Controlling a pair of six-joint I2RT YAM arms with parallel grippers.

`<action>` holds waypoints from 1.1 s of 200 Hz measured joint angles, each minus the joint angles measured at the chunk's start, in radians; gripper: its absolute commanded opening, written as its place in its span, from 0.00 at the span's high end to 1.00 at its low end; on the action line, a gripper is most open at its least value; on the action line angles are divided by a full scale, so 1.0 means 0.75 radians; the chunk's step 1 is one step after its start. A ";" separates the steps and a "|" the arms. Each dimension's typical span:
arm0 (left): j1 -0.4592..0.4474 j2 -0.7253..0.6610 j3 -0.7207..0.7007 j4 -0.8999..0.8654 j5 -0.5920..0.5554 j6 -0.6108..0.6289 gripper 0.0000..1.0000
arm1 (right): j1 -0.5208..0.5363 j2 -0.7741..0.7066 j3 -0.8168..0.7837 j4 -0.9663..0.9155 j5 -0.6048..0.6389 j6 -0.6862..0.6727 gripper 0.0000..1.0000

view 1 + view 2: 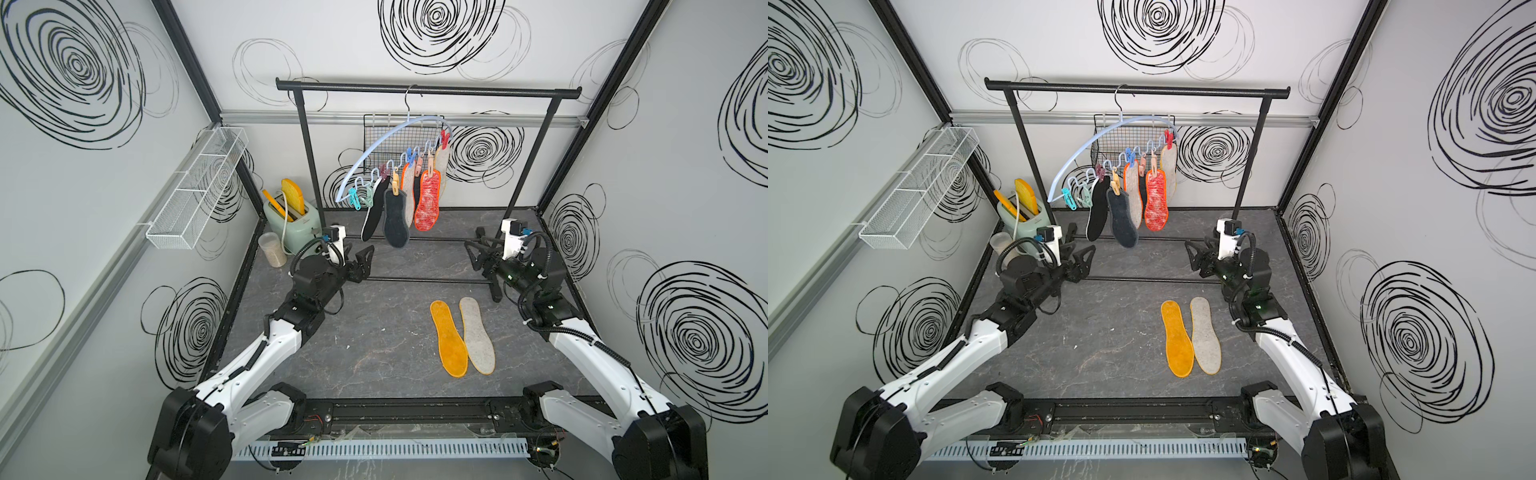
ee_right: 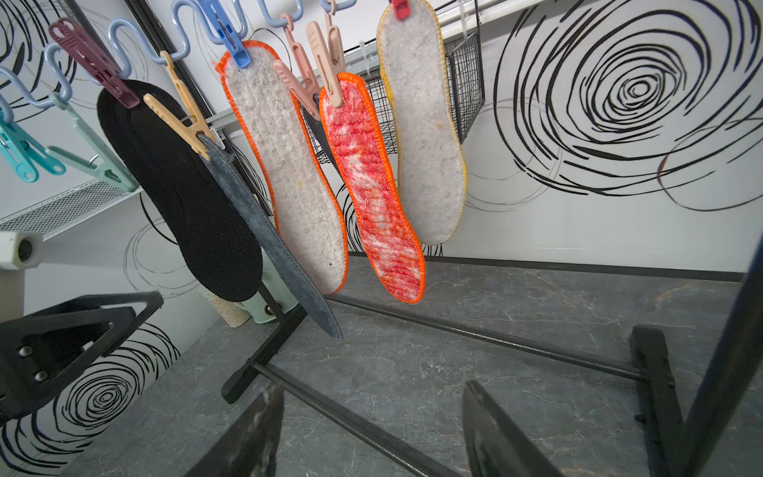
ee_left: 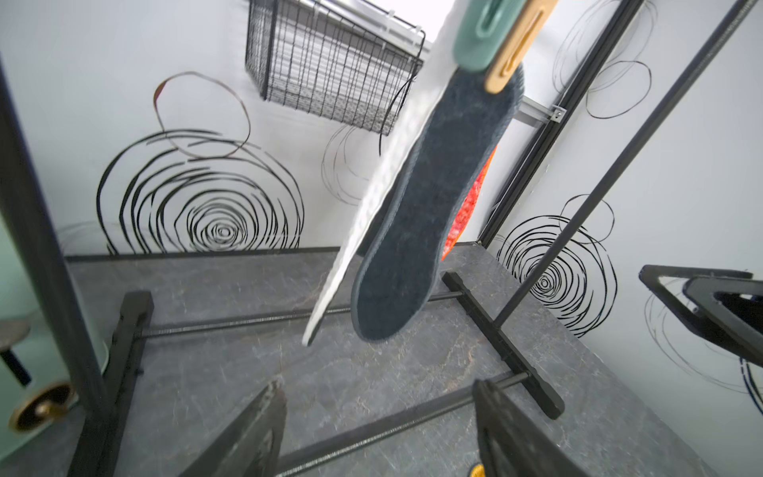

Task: Take the shoe insoles off the hanger
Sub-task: Remove the insole from the hanger, then open the clamp at the hanger.

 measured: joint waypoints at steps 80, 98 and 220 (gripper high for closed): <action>0.021 0.278 0.238 0.161 0.000 0.266 0.32 | 0.004 0.000 0.000 0.000 -0.016 -0.001 0.31; 0.043 0.342 0.271 0.218 0.030 0.283 0.44 | 0.008 0.000 0.000 -0.001 -0.017 -0.001 0.31; 0.106 0.402 0.295 0.343 0.193 0.396 1.00 | 0.036 0.006 0.113 -0.039 -0.042 0.007 0.34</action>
